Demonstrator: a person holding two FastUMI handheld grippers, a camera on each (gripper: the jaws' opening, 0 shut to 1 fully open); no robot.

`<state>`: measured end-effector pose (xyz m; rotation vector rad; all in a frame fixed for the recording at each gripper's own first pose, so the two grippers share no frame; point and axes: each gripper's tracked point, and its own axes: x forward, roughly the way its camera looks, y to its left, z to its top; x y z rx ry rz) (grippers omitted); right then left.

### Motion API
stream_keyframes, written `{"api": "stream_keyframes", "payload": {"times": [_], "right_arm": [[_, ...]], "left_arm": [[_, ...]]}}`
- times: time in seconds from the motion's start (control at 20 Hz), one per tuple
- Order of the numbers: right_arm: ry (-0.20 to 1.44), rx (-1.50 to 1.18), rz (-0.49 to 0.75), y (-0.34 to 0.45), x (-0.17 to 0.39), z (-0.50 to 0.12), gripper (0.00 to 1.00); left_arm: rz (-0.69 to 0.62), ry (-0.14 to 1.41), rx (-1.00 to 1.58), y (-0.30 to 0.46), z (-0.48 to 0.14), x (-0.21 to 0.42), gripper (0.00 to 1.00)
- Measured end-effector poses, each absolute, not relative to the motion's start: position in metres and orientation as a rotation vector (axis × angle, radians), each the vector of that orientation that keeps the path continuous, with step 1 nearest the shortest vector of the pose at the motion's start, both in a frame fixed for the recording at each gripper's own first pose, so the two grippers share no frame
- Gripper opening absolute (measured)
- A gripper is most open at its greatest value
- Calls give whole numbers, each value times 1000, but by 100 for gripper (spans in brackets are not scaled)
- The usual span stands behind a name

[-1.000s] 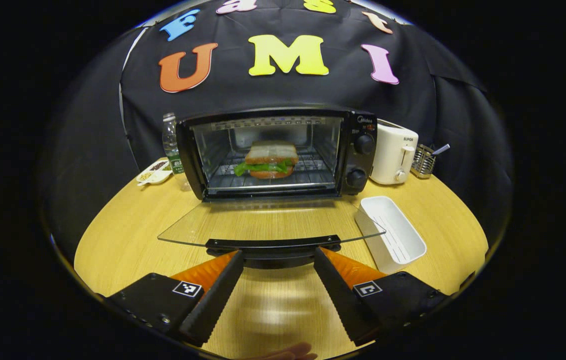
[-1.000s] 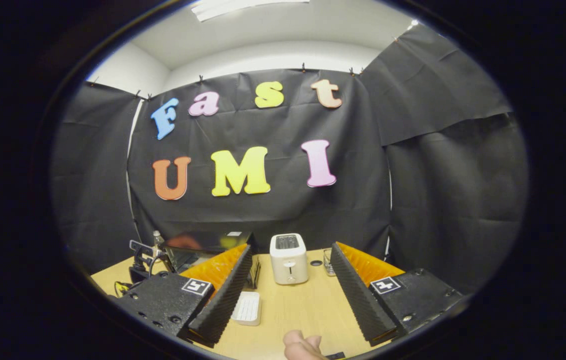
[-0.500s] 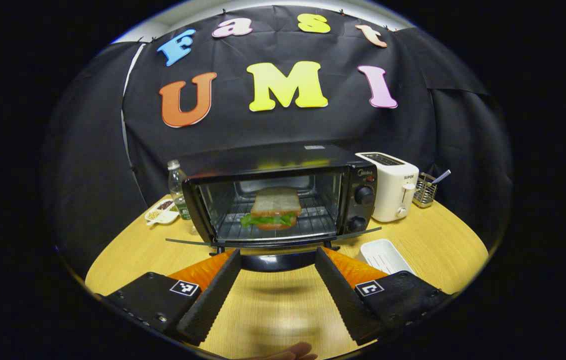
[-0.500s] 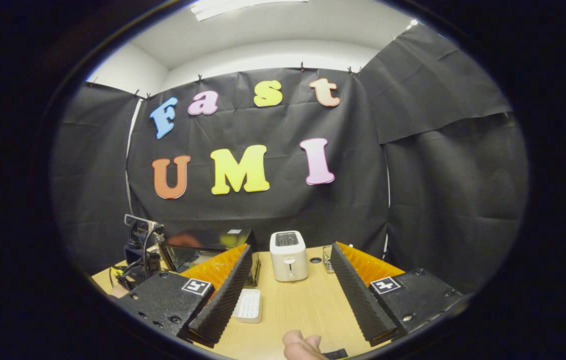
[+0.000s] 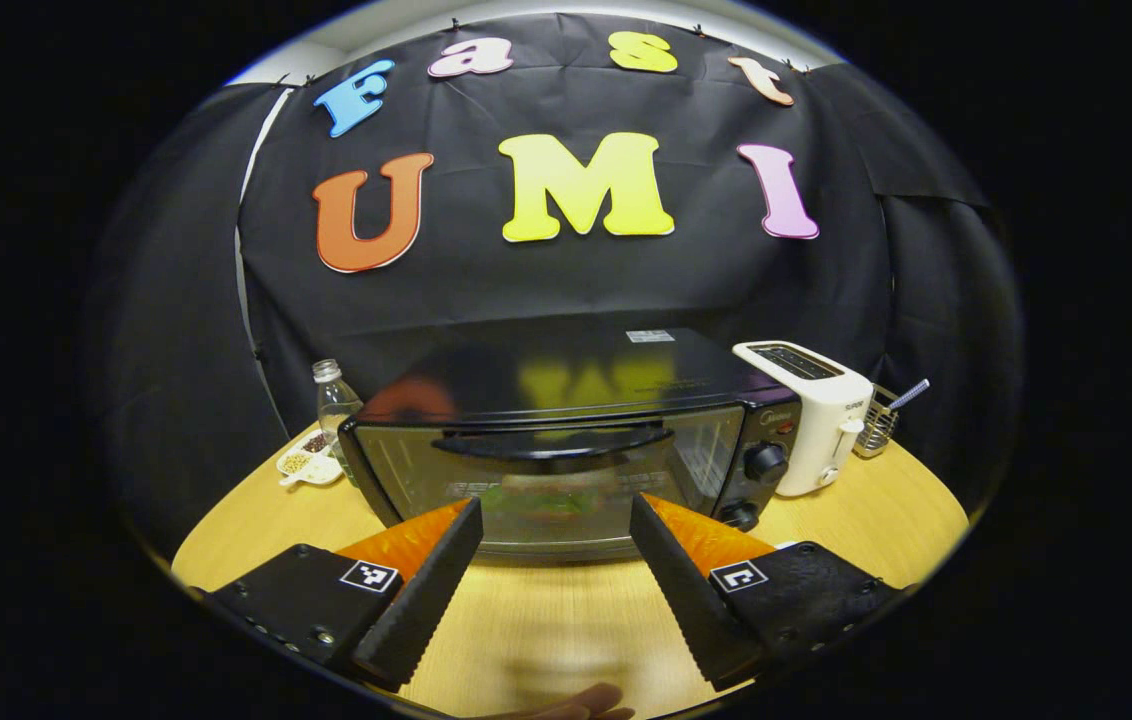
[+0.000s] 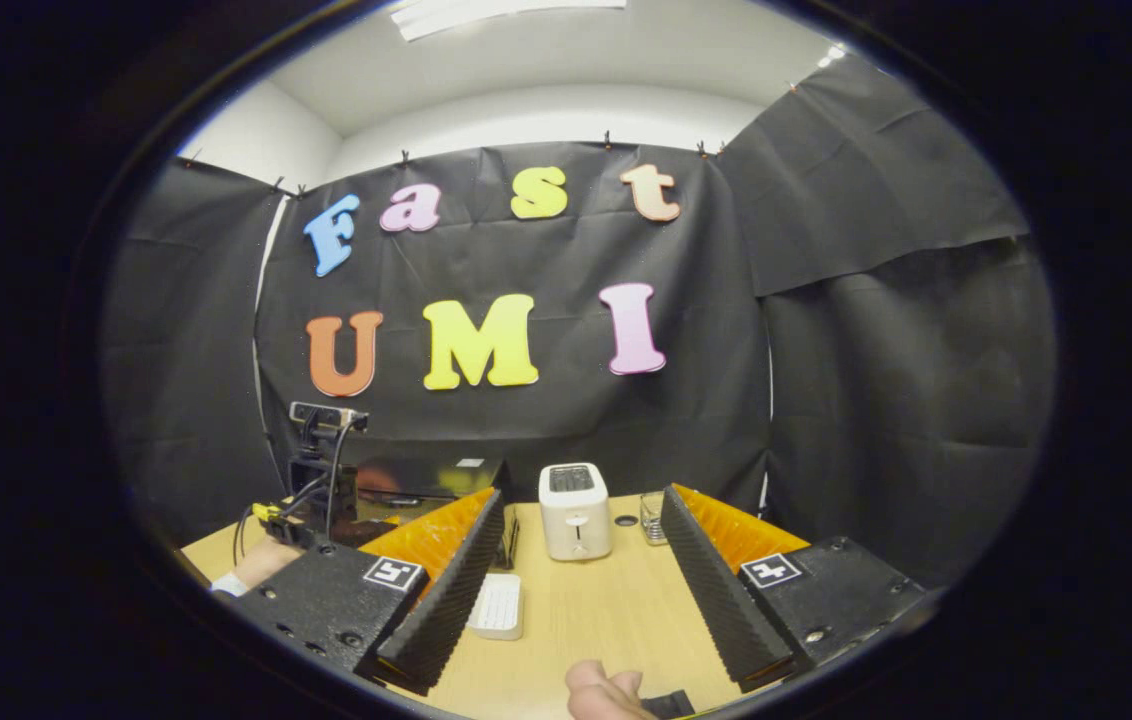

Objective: Open the electric oven with the left hand, put the food in, and close the electric oven.

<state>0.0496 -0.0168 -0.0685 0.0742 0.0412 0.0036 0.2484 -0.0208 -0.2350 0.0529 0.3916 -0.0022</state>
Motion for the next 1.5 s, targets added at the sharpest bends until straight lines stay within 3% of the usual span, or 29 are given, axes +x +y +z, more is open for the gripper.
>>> {"api": "stream_keyframes", "payload": {"times": [0.05, 0.1, 0.15, 0.2, 0.25, 0.3, 0.35, 0.4, 0.45, 0.9, 0.95, 1.0, 1.4, 1.45, 1.5], "right_arm": [[41, 73, 2, -17, 46, -68, 100], [42, 73, 2, -16, 43, -68, 90], [41, 74, 2, -16, 40, -68, 100], [43, 75, 1, -15, 38, -68, 90], [44, 78, 5, -14, 34, -69, 90], [44, 81, 9, -12, 31, -68, 100], [44, 80, 13, -10, 27, -67, 90], [43, 79, 15, -9, 24, -65, 90], [38, 82, 14, -8, 20, -65, 100], [-40, 131, 11, -11, -43, -53, 100], [-44, 131, -4, -17, -49, -52, 90], [-45, 128, -18, -22, -55, -51, 89], [-75, 77, 2, -19, -78, -48, 90], [-68, 71, 6, -18, -77, -53, 100], [-61, 73, 11, -16, -77, -55, 100]], "left_arm": [[-13, 384, 52, -24, -229, 246, 100], [-20, 372, 49, -25, -220, 240, 98], [-28, 352, 46, -26, -208, 233, 97], [-36, 330, 44, -28, -196, 224, 98], [-42, 311, 47, -29, -184, 214, 97], [-50, 284, 50, -31, -169, 204, 97], [-54, 258, 51, -33, -160, 195, 97], [-54, 226, 53, -34, -146, 182, 97], [-57, 206, 55, -35, -134, 170, 97], [-36, 65, 16, -37, -54, 37, 97], [-47, 56, 20, -40, -49, 23, 97], [-60, 50, 24, -43, -47, 11, 97], [-50, 9, 9, -49, -46, -63, 97], [-48, 7, 7, -51, -48, -67, 97], [-52, 7, 4, -53, -50, -70, 96]]}}
